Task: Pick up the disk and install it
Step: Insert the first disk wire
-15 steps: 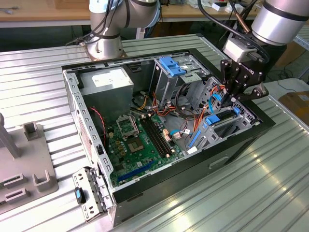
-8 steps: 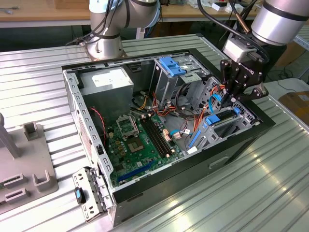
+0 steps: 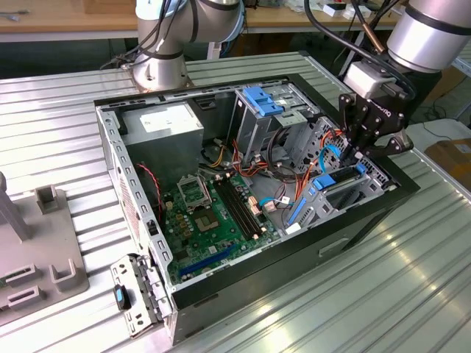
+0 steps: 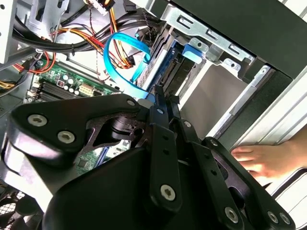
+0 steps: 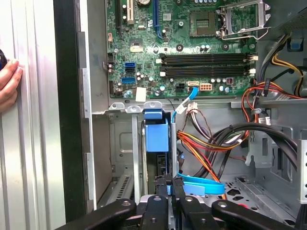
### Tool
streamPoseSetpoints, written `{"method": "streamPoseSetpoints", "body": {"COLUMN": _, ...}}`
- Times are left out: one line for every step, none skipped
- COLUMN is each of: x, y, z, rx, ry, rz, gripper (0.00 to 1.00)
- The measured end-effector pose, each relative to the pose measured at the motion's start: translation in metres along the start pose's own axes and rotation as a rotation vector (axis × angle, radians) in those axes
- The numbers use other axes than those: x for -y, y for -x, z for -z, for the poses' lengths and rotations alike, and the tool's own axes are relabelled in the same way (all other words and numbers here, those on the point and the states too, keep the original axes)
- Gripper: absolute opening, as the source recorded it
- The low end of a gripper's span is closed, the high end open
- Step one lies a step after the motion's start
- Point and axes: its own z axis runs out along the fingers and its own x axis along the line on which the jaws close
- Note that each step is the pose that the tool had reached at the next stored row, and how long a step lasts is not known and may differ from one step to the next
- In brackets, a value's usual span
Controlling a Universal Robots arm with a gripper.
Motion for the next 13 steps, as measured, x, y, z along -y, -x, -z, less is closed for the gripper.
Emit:
{"method": "streamPoseSetpoints", "body": {"x": 0.0000, "y": -0.0001, "z": 0.0000, "rx": 0.0000, "ry": 0.0000, "rz": 0.000, "gripper": 0.16}}
{"method": "streamPoseSetpoints", "body": {"x": 0.0000, "y": -0.0003, "z": 0.0000, "rx": 0.0000, "ry": 0.0000, "rz": 0.000, "gripper": 0.16}}
{"method": "streamPoseSetpoints", "body": {"x": 0.0000, "y": -0.0005, "z": 0.0000, "rx": 0.0000, "ry": 0.0000, "rz": 0.000, "gripper": 0.16}}
{"method": "streamPoseSetpoints", "body": {"x": 0.0000, "y": -0.0006, "z": 0.0000, "rx": 0.0000, "ry": 0.0000, "rz": 0.000, "gripper": 0.16}}
{"method": "streamPoseSetpoints", "body": {"x": 0.0000, "y": -0.0006, "z": 0.0000, "rx": 0.0001, "ry": 0.0000, "rz": 0.000, "gripper": 0.16}}
{"method": "streamPoseSetpoints", "body": {"x": 0.0000, "y": -0.0006, "z": 0.0000, "rx": 0.0000, "ry": 0.0000, "rz": 0.000, "gripper": 0.16}}
{"method": "streamPoseSetpoints", "body": {"x": 0.0000, "y": -0.0006, "z": 0.0000, "rx": 0.0000, "ry": 0.0001, "rz": 0.000, "gripper": 0.16}}
{"method": "streamPoseSetpoints", "body": {"x": 0.0000, "y": -0.0006, "z": 0.0000, "rx": 0.0000, "ry": 0.0000, "rz": 0.000, "gripper": 0.16}}
{"method": "streamPoseSetpoints", "body": {"x": 0.0000, "y": -0.0006, "z": 0.0000, "rx": 0.0000, "ry": 0.0000, "rz": 0.000, "gripper": 0.16}}
{"method": "streamPoseSetpoints", "body": {"x": 0.0000, "y": -0.0006, "z": 0.0000, "rx": 0.0000, "ry": 0.0000, "rz": 0.000, "gripper": 0.16}}
{"method": "streamPoseSetpoints", "body": {"x": 0.0000, "y": -0.0007, "z": 0.0000, "rx": 0.0000, "ry": 0.0000, "rz": 0.000, "gripper": 0.16}}
{"method": "streamPoseSetpoints", "body": {"x": 0.0000, "y": -0.0009, "z": 0.0000, "rx": 0.0000, "ry": 0.0000, "rz": 0.000, "gripper": 0.16}}
{"method": "streamPoseSetpoints", "body": {"x": 0.0000, "y": -0.0012, "z": -0.0001, "rx": 0.0000, "ry": 0.0000, "rz": 0.000, "gripper": 0.16}}
